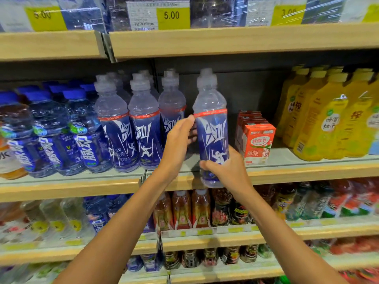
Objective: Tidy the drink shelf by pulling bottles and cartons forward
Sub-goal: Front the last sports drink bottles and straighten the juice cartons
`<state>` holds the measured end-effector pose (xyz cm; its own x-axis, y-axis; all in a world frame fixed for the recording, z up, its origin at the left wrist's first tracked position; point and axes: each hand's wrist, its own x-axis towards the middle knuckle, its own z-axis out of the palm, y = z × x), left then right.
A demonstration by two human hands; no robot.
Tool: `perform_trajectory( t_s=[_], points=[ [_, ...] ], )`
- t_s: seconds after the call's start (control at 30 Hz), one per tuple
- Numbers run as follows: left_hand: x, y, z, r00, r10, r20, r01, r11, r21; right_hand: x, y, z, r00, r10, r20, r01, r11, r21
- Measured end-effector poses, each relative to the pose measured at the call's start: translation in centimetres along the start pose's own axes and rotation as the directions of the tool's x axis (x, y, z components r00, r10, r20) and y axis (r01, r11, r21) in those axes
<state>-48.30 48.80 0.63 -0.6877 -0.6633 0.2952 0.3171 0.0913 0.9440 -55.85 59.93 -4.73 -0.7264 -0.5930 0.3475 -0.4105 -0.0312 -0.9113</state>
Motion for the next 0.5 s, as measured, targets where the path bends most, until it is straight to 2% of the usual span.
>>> perform_trajectory(
  t_s=[0.07, 0.13, 0.23, 0.33, 0.37, 0.43, 0.5],
  points=[
    [-0.2, 1.4, 1.0, 1.000, 0.001, 0.016, 0.000, 0.997, -0.075, -1.5, -0.5, 0.5, 0.998, 0.000, 0.059, -0.001, 1.000, 0.026],
    [-0.8, 2.1, 1.8, 1.000, 0.008, 0.003, -0.008, 0.997, -0.077, -2.5, -0.6, 1.1, 0.995, 0.000, 0.096, -0.006, 0.998, 0.063],
    [-1.4, 2.5, 2.5, 0.996, 0.042, -0.078, -0.047, 0.997, -0.065, -3.7, -0.6, 1.8, 0.998, -0.020, 0.065, 0.016, 0.998, 0.062],
    [-1.5, 2.6, 3.0, 0.995, 0.021, -0.099, -0.027, 0.998, -0.060, -4.3, -0.5, 1.8, 0.997, -0.028, 0.075, 0.027, 0.999, 0.017],
    [-1.5, 2.7, 3.0, 0.995, 0.003, -0.097, -0.011, 0.997, -0.078, -4.3, -0.5, 1.5, 0.994, -0.016, 0.107, 0.010, 0.998, 0.059],
    [-1.5, 2.8, 2.7, 0.996, -0.073, -0.046, 0.065, 0.986, -0.151, -4.0, -0.6, 0.3, 0.971, 0.039, 0.237, -0.107, 0.954, 0.281],
    [-1.4, 2.7, 2.2, 0.979, -0.172, 0.114, 0.196, 0.945, -0.262, -3.7, -0.4, -1.2, 0.912, 0.068, 0.404, -0.276, 0.830, 0.484]
  ],
)
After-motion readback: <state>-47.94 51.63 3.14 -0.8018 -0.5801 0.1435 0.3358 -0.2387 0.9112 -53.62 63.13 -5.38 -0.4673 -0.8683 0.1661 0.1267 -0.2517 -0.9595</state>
